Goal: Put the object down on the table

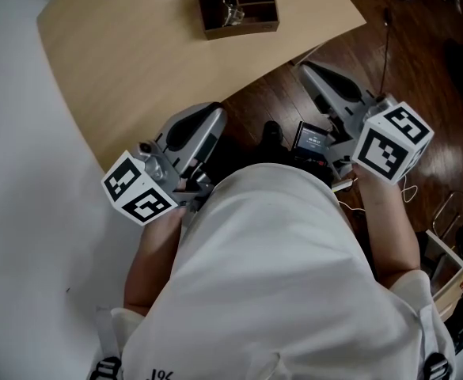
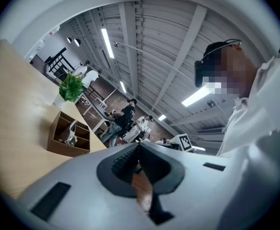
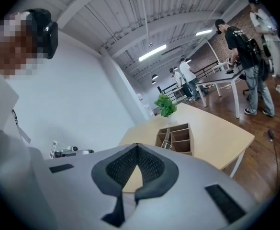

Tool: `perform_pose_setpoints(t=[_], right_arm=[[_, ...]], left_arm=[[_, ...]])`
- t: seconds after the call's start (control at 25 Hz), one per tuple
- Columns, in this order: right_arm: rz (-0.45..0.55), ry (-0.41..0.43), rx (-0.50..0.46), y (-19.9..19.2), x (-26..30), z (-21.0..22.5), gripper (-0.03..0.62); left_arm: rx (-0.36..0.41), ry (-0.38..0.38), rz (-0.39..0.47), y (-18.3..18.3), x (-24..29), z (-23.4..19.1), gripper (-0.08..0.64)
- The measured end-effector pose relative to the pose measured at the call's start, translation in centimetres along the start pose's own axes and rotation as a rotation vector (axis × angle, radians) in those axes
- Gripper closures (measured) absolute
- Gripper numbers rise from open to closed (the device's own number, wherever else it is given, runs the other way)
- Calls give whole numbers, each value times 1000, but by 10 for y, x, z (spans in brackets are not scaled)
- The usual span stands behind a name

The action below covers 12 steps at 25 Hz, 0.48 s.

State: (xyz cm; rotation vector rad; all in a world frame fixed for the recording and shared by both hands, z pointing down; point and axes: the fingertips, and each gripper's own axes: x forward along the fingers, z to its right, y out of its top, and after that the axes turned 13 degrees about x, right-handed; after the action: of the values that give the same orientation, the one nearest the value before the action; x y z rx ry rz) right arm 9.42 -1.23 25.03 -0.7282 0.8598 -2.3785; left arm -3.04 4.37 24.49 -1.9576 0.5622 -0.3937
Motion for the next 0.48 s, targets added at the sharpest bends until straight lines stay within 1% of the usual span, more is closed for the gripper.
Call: perform_pose_setpoints(t=[0.24, 0.48], right_arm=[[18, -10, -25, 11, -14, -1, 589], [35, -23, -41, 23, -16, 5, 589]], left_arm=[[-5, -5, -8, -1, 1, 9, 557], [-11, -9, -14, -2, 4, 10, 557]])
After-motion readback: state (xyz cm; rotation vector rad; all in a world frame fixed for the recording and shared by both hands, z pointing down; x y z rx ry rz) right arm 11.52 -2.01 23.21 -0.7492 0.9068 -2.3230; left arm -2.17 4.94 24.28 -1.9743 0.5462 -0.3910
